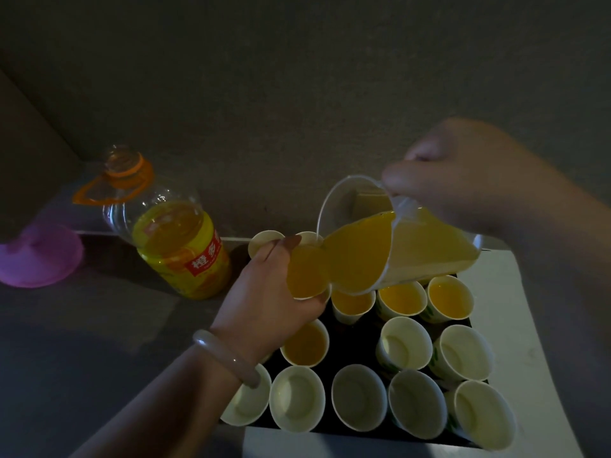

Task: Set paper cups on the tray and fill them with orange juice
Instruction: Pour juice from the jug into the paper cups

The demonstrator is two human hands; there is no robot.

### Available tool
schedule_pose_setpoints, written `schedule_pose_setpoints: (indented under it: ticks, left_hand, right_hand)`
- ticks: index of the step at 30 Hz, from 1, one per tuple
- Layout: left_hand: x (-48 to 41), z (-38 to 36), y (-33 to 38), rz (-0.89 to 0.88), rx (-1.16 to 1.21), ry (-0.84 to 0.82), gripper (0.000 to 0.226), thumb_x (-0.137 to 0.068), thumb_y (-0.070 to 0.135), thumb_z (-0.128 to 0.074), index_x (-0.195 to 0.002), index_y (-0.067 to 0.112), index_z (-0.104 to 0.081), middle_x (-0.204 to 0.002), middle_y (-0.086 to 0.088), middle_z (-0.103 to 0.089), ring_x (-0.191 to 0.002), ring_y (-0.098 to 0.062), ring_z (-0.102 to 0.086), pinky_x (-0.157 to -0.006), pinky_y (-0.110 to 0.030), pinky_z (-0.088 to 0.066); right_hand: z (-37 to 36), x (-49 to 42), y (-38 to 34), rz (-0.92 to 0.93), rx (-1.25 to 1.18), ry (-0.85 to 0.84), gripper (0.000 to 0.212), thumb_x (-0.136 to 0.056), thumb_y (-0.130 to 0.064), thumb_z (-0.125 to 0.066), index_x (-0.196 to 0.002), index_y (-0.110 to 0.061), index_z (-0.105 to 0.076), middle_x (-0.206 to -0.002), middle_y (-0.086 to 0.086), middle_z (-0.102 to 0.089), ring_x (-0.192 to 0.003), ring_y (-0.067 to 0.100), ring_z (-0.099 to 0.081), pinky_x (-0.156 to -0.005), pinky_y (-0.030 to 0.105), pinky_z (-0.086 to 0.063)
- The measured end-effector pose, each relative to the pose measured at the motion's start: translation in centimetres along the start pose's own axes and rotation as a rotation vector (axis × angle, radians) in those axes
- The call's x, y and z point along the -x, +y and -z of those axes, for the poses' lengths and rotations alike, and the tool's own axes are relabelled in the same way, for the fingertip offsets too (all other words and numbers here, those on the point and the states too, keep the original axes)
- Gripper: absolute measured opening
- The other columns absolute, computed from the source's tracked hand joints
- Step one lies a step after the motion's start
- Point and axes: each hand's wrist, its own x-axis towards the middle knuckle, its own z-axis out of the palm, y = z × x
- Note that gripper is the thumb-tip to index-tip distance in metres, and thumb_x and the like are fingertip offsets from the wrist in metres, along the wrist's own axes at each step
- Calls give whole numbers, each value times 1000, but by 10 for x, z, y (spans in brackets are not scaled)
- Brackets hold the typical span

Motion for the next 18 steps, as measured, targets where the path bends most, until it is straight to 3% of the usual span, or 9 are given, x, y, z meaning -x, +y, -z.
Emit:
schedule_pose_setpoints:
  ticks: [4,10,14,18]
  left_hand:
    - [-1,0,0,7,-1,-7,87,-73,53,-73,-145,30,-29,-140,10,-40,-117,-2,-43,-87,-15,-38]
    - [-1,-1,1,7,9,-6,86,-73,51,-73,-145,31,-30,-138,11,-41,-111,3,-39,-86,-14,-36]
    - [-2,-1,1,10,8,-19,87,-74,50,-74,-145,31,-27,-139,12,-39,-108,5,-35,-85,-14,-34]
    - [-2,-1,1,7,-2,-18,88,-74,49,-74,-146,30,-27,-140,10,-39,-108,6,-34,-82,-11,-32]
  right_hand:
    - [0,0,1,5,-6,12,34,-71,-33,-58,-49,-16,-39,-52,3,-24,-51,18,-25,-48,32,-20]
    - [-1,-2,4,-14,5,18,38,-72,-34,-59,-55,-2,-47,-53,6,-30,-51,18,-30,-49,32,-23]
    - [-1,-1,4,-9,-14,15,35,-73,-35,-59,-51,-11,-47,-52,4,-28,-50,17,-28,-48,32,-22]
    - [-1,-2,5,-31,-25,16,39,-73,-34,-59,-56,0,-46,-54,6,-30,-52,18,-29,-50,33,-23]
